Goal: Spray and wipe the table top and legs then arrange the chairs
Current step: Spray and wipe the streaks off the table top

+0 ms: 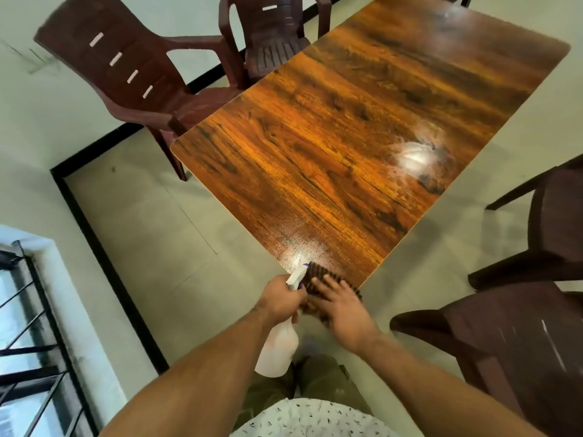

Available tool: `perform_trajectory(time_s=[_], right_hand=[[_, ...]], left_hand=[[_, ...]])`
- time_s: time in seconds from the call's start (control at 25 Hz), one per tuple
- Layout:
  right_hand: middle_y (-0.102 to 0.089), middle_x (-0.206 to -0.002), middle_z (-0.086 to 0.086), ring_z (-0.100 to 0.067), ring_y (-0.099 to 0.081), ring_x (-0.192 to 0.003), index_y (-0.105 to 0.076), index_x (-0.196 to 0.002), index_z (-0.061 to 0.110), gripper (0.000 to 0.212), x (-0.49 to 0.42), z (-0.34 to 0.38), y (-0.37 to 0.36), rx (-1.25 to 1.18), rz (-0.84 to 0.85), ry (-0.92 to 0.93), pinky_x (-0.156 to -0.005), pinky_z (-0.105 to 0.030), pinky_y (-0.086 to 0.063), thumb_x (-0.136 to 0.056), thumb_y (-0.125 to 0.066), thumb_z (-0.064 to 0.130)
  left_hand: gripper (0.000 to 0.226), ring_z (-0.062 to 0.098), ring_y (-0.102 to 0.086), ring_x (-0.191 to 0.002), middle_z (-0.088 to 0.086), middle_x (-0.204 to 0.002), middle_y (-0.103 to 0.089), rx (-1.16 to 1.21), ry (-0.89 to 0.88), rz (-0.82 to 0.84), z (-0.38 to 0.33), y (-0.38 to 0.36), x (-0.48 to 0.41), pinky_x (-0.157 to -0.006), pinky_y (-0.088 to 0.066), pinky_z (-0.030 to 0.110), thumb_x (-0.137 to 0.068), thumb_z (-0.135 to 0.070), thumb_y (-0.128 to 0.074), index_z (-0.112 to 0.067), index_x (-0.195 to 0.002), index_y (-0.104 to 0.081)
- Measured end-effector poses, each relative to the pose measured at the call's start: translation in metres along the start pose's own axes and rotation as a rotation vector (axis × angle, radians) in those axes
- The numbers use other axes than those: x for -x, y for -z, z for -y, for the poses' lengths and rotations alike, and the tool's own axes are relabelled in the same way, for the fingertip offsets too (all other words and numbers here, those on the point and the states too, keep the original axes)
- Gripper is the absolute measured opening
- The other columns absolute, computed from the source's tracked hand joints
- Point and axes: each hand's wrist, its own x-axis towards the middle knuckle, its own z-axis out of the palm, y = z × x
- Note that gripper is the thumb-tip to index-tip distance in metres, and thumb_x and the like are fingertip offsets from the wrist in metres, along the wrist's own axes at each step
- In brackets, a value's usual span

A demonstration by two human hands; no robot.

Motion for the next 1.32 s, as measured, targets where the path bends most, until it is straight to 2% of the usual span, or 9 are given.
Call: perform_trajectory(time_s=[0.16,0.32,0.4,0.6,0.76,0.92,1.04,1.16,1.32], right_hand=[[-0.014,-0.165,0.012,-0.012,-0.001,-0.154,-0.038,-0.152,0.037,0.060,0.006,-0.029,0.009,-0.052,-0.003,0.120,-0.124,-0.036,0.008,-0.095,-0.055,0.027],[-0.008,-0.168,0.000,-0.021,-0.001,-0.155,-0.025,-0.158,0.027,0.071,-0.020,-0.061,0.030,-0.119,-0.301,-0.585,-0.126,-0.042,-0.002,-0.094,-0.050,0.010],[-0.002,-0.168,-0.002,-0.024,0.003,-0.155,-0.018,-0.160,0.026,0.076,-0.052,-0.036,0.030,-0.140,-0.342,-0.693,-0.126,-0.043,0.000,-0.092,-0.047,0.007],[0.004,-0.168,0.000,-0.023,0.009,-0.154,-0.017,-0.160,0.030,0.072,-0.126,0.045,0.018,-0.103,-0.272,-0.353,-0.124,-0.043,0.007,-0.098,-0.046,0.009],[-0.004,-0.168,0.005,-0.021,0.004,-0.155,-0.023,-0.158,0.032,0.065,-0.167,0.078,0.018,-0.058,-0.214,-0.204,-0.122,-0.042,0.009,-0.100,-0.044,0.012],[-0.020,-0.165,0.005,-0.023,-0.009,-0.153,-0.031,-0.155,0.030,0.066,-0.232,0.108,0.030,-0.088,-0.269,-0.246,-0.123,-0.042,0.005,-0.096,-0.049,0.008],[-0.036,-0.158,0.003,-0.026,-0.025,-0.147,-0.041,-0.150,0.027,0.054,-0.301,0.149,0.046,-0.161,-0.342,-0.328,-0.121,-0.045,-0.015,-0.098,-0.052,0.019],[-0.046,-0.148,0.000,-0.027,-0.037,-0.135,-0.047,-0.146,0.022,0.051,-0.352,0.202,0.060,-0.221,-0.393,-0.367,-0.110,-0.045,-0.032,-0.096,-0.043,0.033],[-0.049,-0.145,0.000,-0.027,-0.042,-0.132,-0.049,-0.144,0.022,0.060,-0.392,0.259,0.049,-0.264,-0.388,-0.402,-0.111,-0.045,-0.034,-0.091,-0.027,0.040]], left_hand=[[0.004,0.024,-0.057,-0.043,0.011,-0.074,-0.062,-0.020,-0.031,0.006,-0.003,0.008,-0.004,-0.050,-0.055,0.041,-0.085,-0.004,-0.063,-0.008,-0.083,-0.062],[0.009,0.019,-0.057,-0.042,0.011,-0.086,-0.061,-0.030,-0.017,0.007,-0.005,0.023,-0.003,-0.045,-0.049,0.027,-0.089,-0.004,-0.063,-0.006,-0.097,-0.061],[0.005,0.020,-0.058,-0.042,0.017,-0.093,-0.065,-0.029,-0.020,-0.015,-0.001,0.036,-0.008,-0.046,-0.051,0.030,-0.088,-0.005,-0.063,-0.007,-0.092,-0.061],[0.016,0.024,-0.062,-0.058,0.010,-0.084,-0.063,-0.016,-0.027,-0.118,0.005,0.074,-0.033,-0.048,-0.052,0.026,-0.092,-0.007,-0.064,-0.006,-0.107,-0.064],[0.003,0.029,-0.066,-0.059,0.015,-0.085,-0.066,-0.011,-0.009,-0.318,0.010,0.136,-0.075,-0.049,-0.055,0.029,-0.091,-0.012,-0.066,-0.011,-0.093,-0.063],[0.003,0.030,-0.068,-0.062,0.012,-0.079,-0.066,-0.131,-0.101,-0.305,0.022,0.205,-0.134,-0.057,-0.063,0.040,-0.090,-0.017,-0.066,-0.017,-0.090,-0.063],[0.007,0.027,-0.068,-0.068,0.003,-0.079,-0.067,-0.232,-0.232,-0.221,0.033,0.260,-0.172,-0.064,-0.064,0.047,-0.089,-0.025,-0.067,-0.026,-0.093,-0.061],[0.009,0.027,-0.065,-0.069,0.003,-0.080,-0.067,-0.280,-0.272,-0.181,0.044,0.331,-0.208,-0.068,-0.061,0.046,-0.090,-0.023,-0.066,-0.023,-0.097,-0.061],[0.012,0.026,-0.060,-0.074,0.005,-0.085,-0.067,-0.368,-0.338,-0.092,0.047,0.412,-0.242,-0.068,-0.048,0.032,-0.090,-0.017,-0.067,-0.019,-0.100,-0.060]])
